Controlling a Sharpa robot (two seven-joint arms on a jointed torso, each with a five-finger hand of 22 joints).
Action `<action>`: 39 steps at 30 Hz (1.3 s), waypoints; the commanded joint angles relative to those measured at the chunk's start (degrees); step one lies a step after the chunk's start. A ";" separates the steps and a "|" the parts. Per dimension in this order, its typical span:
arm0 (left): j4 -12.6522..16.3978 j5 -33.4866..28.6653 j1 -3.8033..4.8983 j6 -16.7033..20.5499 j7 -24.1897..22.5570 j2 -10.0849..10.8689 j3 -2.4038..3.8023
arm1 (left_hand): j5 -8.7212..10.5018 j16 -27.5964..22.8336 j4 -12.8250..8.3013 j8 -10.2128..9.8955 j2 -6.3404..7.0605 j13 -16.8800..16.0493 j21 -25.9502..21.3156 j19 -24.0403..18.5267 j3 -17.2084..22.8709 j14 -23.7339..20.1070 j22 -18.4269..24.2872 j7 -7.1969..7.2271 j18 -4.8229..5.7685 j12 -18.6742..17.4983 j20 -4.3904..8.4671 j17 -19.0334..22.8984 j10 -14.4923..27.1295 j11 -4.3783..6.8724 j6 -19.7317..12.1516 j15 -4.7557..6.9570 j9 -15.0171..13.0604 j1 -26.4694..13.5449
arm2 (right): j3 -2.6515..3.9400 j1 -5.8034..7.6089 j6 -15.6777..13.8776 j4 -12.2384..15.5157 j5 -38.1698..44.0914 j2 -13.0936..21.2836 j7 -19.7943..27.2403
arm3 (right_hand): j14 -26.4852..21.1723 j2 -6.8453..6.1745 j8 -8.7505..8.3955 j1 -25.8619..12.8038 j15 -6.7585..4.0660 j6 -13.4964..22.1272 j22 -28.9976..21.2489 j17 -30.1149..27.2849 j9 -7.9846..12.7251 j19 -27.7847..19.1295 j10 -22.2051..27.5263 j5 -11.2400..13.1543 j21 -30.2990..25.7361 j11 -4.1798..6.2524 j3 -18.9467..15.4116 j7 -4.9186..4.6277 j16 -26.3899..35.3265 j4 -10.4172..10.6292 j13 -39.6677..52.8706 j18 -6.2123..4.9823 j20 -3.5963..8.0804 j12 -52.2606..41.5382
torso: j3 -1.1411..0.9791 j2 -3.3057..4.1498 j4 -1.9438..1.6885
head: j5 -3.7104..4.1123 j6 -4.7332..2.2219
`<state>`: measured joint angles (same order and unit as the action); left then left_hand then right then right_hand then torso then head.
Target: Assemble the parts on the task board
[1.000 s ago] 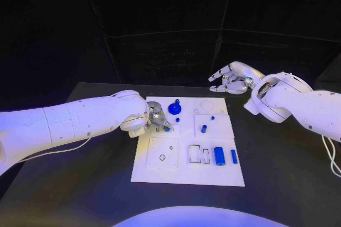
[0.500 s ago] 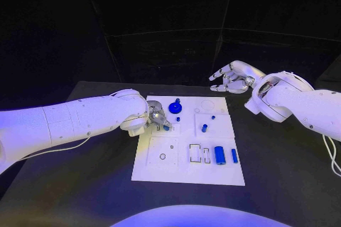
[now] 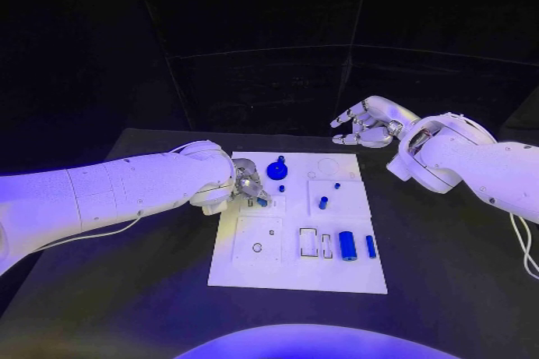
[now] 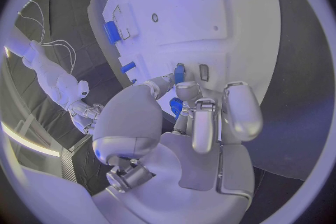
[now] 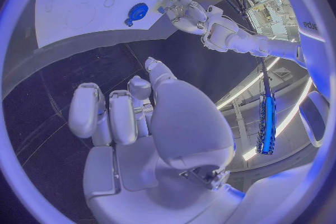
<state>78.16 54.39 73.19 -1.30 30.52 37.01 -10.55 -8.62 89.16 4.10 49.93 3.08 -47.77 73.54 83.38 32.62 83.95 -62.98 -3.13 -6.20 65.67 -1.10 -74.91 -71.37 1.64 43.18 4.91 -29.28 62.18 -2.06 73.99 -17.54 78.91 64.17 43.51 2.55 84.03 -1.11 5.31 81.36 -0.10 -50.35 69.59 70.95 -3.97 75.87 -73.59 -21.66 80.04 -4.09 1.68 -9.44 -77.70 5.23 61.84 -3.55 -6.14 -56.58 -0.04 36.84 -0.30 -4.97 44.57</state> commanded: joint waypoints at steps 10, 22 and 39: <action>0.02 0.97 0.06 -0.55 -0.20 -0.37 0.02 | -0.24 0.28 -7.74 0.36 -0.35 -0.08 0.35 0.25 7.46 5.74 -0.12 0.47 1.16 0.15 0.26 -13.74 -0.54 0.01 -0.08 0.40 -0.08 0.00 | 0.04 0.11 0.15 -0.01 0.21 -0.10 0.26 | 2.08 -0.38 -0.11 0.35 -0.23 0.37 -0.06 -0.06 0.00 0.33 0.41 -0.29 -0.27 0.05 0.17 -0.04 -0.11 0.02 -0.07 -1.00 0.11 -0.12 | -0.02 0.01 0.01 | 0.00 0.20; -0.13 0.95 0.06 -3.57 1.06 -0.60 0.02 | -0.12 0.30 -7.18 0.73 -0.24 -0.03 0.31 0.24 6.46 5.75 -0.12 0.69 1.16 0.26 0.41 -13.77 -0.59 0.18 0.18 0.55 -0.15 -0.50 | 0.04 0.10 0.41 -0.12 0.21 -0.20 0.30 | 2.06 -0.47 -0.12 0.41 -0.23 0.39 -0.11 -0.11 0.01 0.30 0.42 -0.19 -0.31 0.05 0.19 -0.04 -0.06 -0.01 -0.10 -1.01 0.11 -0.09 | 0.01 0.00 0.01 | 0.14 0.46; -0.62 0.94 0.06 -4.46 1.75 -0.71 0.03 | -0.03 0.29 -6.06 1.21 0.11 -0.19 0.37 0.27 3.74 5.74 -0.33 1.15 1.20 0.58 0.67 -13.74 -0.70 0.53 1.05 0.84 -0.09 -1.42 | 0.03 0.10 0.56 -0.20 0.21 -0.21 0.25 | 2.06 -0.47 -0.12 0.41 -0.23 0.39 -0.11 -0.11 0.01 0.30 0.42 -0.19 -0.31 0.05 0.19 -0.04 -0.06 -0.01 -0.10 -1.01 0.11 -0.09 | 0.02 -0.03 -0.02 | 0.08 0.48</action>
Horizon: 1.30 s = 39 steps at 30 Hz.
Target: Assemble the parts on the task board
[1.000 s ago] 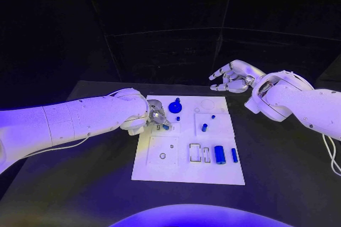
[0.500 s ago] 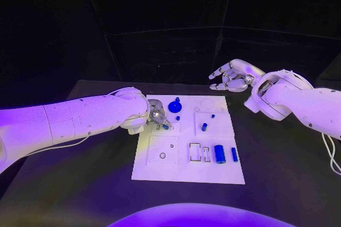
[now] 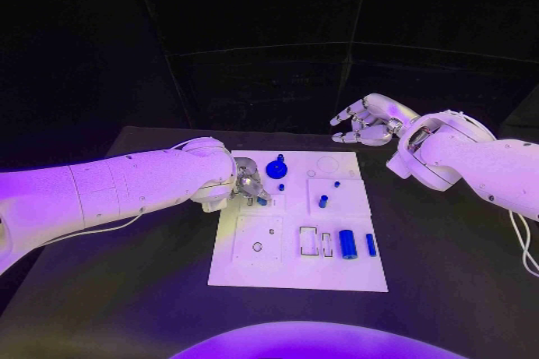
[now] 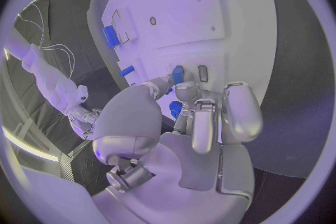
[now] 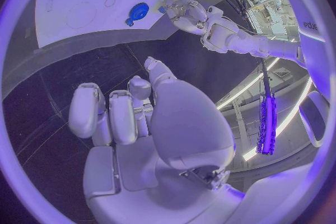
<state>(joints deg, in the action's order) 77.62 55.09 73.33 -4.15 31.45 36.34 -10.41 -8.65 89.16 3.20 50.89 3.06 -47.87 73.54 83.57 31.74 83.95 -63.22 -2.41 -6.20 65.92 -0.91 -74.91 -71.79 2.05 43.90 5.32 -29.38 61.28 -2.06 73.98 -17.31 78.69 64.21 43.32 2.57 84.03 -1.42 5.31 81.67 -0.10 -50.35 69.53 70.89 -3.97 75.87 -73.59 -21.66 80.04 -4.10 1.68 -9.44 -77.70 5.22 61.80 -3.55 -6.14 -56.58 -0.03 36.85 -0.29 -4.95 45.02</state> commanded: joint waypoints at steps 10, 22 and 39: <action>-0.15 0.21 -0.08 -1.60 0.83 -0.25 -0.11 | 0.04 0.29 -2.30 0.62 0.24 -0.13 0.43 0.15 -1.26 5.75 -0.42 0.79 1.25 0.70 0.75 -13.75 -0.27 0.41 1.56 0.69 0.36 -2.35 | 0.03 0.10 0.42 0.02 0.17 0.00 0.11 | 2.01 -0.16 -0.12 0.13 -0.23 0.41 -0.26 -0.27 0.01 0.15 0.51 -0.15 -0.42 0.05 0.23 -0.04 0.09 0.00 -0.21 -1.05 0.11 0.09 | -0.01 -0.02 -0.01 | 0.02 0.07; -0.18 0.21 -0.08 -1.20 0.92 -0.27 -0.10 | 0.03 0.35 0.37 1.15 0.27 -0.26 0.38 0.19 -6.41 5.79 -0.57 1.01 1.25 1.07 0.91 -13.91 -0.40 0.59 2.41 0.85 0.53 -3.74 | 0.03 0.10 0.29 0.06 0.17 0.16 -0.05 | 1.98 -0.15 -0.13 0.07 -0.23 0.42 -0.44 -0.40 0.01 0.03 0.58 -0.17 -0.51 0.03 0.24 -0.05 0.18 0.07 -0.32 -1.09 0.11 0.22 | 0.00 -0.02 0.00 | 0.04 0.14; -0.65 0.13 -0.08 -0.37 0.90 -0.87 -0.10 | 0.04 0.31 3.71 1.78 -0.29 0.10 0.16 0.16 -12.37 5.76 -0.61 1.11 1.24 1.15 0.96 -13.82 -0.27 0.65 2.72 0.90 0.63 -4.67 | 0.03 0.10 0.12 0.07 0.17 0.31 -0.12 | 1.96 -0.13 -0.14 0.04 -0.22 0.44 -0.47 -0.46 0.02 0.01 0.64 -0.18 -0.53 0.02 0.25 -0.06 0.23 0.11 -0.41 -1.09 0.11 0.32 | 0.01 -0.05 -0.03 | 0.01 0.11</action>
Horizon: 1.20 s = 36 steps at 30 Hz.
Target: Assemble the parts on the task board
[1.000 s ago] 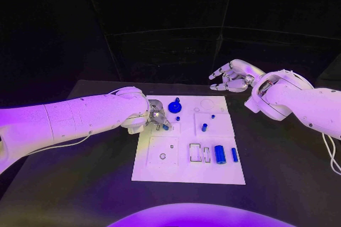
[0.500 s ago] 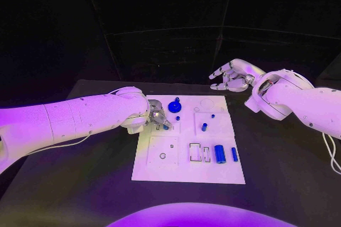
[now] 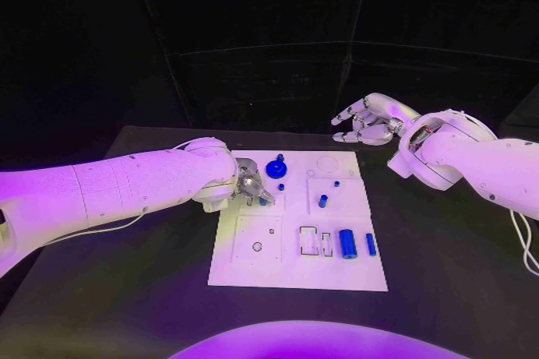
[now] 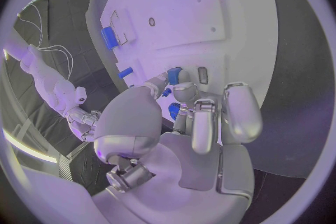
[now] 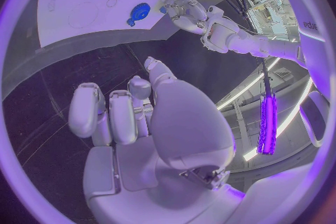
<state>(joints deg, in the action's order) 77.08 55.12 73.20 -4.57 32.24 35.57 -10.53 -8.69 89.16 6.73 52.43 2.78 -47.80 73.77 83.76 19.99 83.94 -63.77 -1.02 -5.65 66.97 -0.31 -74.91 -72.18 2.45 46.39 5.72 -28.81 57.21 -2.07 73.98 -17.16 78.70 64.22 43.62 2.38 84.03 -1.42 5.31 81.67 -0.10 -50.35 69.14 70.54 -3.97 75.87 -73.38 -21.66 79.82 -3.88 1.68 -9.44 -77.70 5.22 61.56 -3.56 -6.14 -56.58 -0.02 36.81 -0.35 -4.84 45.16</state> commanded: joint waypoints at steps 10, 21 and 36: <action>-0.48 0.10 0.06 0.35 -0.34 -0.21 0.03 | 0.14 0.34 1.11 0.40 0.37 0.09 -0.25 -0.05 -3.29 5.79 0.10 -0.28 0.66 0.17 0.34 -13.91 0.11 0.24 0.23 0.50 0.13 -0.46 | 0.03 0.10 -0.75 0.24 0.15 0.37 0.42 | 1.97 -0.15 -0.16 -1.26 -0.14 0.59 -0.01 0.03 0.01 0.08 0.03 3.98 -0.35 -0.27 -0.36 -0.08 0.27 1.35 -0.04 -1.07 0.05 -0.06 | -0.01 -0.01 0.08 | -0.14 0.03; 0.39 0.10 0.05 0.90 -0.63 0.71 0.07 | 5.93 0.61 4.88 0.72 1.05 -0.16 -0.04 0.22 -12.07 5.94 -0.57 -0.03 0.75 0.64 0.51 -14.55 -0.32 0.44 0.41 0.65 0.37 -0.84 | 0.03 0.10 -1.05 0.29 0.14 0.57 0.35 | 1.97 -0.23 -0.10 -2.63 -0.08 0.68 -0.08 -0.03 -0.01 0.06 -0.09 7.74 -0.45 -0.34 -2.00 -0.08 0.43 2.83 0.01 -1.09 -0.01 -0.31 | 0.03 -0.02 0.02 | 0.03 -0.01; 3.07 -0.18 0.36 0.73 -1.32 3.14 4.35 | 6.01 0.68 7.32 0.86 0.60 -0.19 -0.28 0.25 -16.70 5.97 -0.45 0.19 0.74 0.73 0.84 -14.72 -0.40 0.69 0.20 0.92 0.35 0.50 | 0.03 0.10 -1.27 0.13 0.14 0.59 0.24 | 1.98 -0.19 -0.09 -2.86 -0.07 0.71 -0.06 -0.01 -0.01 0.08 -0.08 8.05 -0.46 -0.36 -2.38 -0.10 0.44 3.15 0.00 -1.08 -0.03 -0.33 | 0.04 -0.01 0.01 | 0.13 -0.24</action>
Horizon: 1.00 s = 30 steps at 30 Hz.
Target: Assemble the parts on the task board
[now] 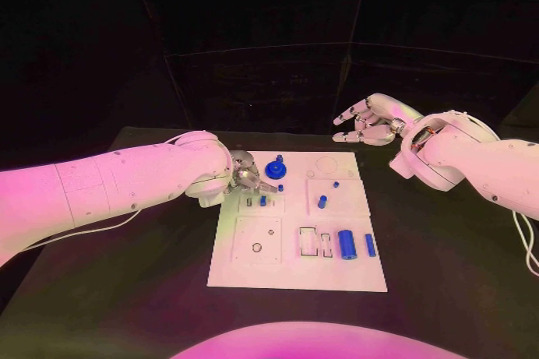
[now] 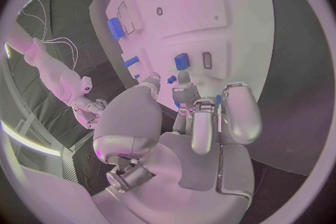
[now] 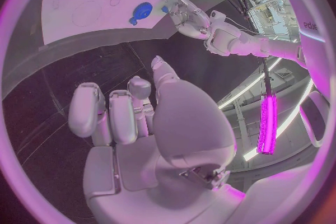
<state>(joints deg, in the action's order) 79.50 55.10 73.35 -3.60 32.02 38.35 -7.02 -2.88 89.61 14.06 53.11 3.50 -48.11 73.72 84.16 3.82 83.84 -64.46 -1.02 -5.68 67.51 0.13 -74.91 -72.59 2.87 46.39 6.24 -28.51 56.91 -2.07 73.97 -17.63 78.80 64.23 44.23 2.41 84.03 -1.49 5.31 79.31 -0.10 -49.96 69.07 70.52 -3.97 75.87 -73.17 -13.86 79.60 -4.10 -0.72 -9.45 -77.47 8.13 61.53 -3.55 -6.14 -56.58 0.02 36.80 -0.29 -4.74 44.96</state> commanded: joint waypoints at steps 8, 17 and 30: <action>1.31 -2.44 2.46 -4.93 -1.19 1.69 3.63 | 0.14 -0.22 -0.93 -5.65 -1.73 3.38 -2.58 -1.05 -2.60 5.83 3.26 -2.61 0.40 -1.48 -0.76 -13.65 2.33 -1.93 -6.01 -1.27 3.49 5.89 | 0.03 0.11 -0.79 -0.08 0.14 -0.04 0.16 | 1.98 -0.08 -0.08 -0.57 -0.06 0.33 -0.01 0.02 -0.01 0.06 -0.30 0.29 -0.25 -0.16 -0.09 -0.09 0.22 0.36 0.07 -1.09 -0.03 -0.39 | -0.01 0.05 -0.03 | -0.26 -0.23; -10.39 -2.84 4.75 -11.11 -1.08 -2.63 4.28 | 0.14 -0.22 -0.67 -9.37 -3.06 3.45 -3.09 -1.24 -4.88 5.82 3.75 -4.03 0.24 -1.08 -1.95 -13.62 2.65 -3.28 -6.91 -2.52 6.62 7.63 | 0.03 0.11 -0.80 -0.18 0.14 -0.35 0.10 | 1.99 0.00 -0.07 -0.51 -0.07 0.33 0.01 0.07 -0.01 0.09 -0.32 0.10 -0.24 -0.14 -0.15 -0.08 0.20 0.41 0.10 -1.08 -0.03 -0.43 | 0.08 0.12 0.04 | -0.55 -0.71; -23.27 1.28 4.16 -16.26 -1.87 -8.75 3.87 | 0.19 -0.12 1.16 -9.29 -4.19 3.63 -3.12 -1.19 -8.19 5.87 3.62 -3.59 0.09 -0.79 -2.17 -13.85 2.85 -2.98 -3.95 -2.39 7.82 7.18 | 0.03 0.10 -0.68 -0.35 0.14 -0.67 0.21 | 1.99 0.19 -0.04 -0.24 -0.08 0.34 -0.02 0.06 -0.02 0.07 -0.26 -0.70 -0.28 -0.13 -0.38 -0.07 0.24 0.54 0.10 -1.09 -0.03 -0.45 | 0.03 0.18 0.04 | -0.67 -0.48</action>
<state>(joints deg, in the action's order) 56.90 54.56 77.51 -16.47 30.93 29.85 -3.15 -2.88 89.60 15.27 43.55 -0.25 -44.56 70.78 83.05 -4.03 84.05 -60.76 -4.61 -5.69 66.36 -1.65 -74.91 -69.92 -0.02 42.19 3.96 -20.78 64.12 -2.07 73.97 -17.79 78.44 64.22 43.63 2.37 84.03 -1.49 5.31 79.32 -0.10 -49.96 69.08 70.57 -3.97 75.87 -73.18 -14.21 79.60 -4.10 -0.99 -9.45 -77.48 8.39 61.58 -3.55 -6.14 -56.79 0.03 36.95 -0.20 -5.36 44.44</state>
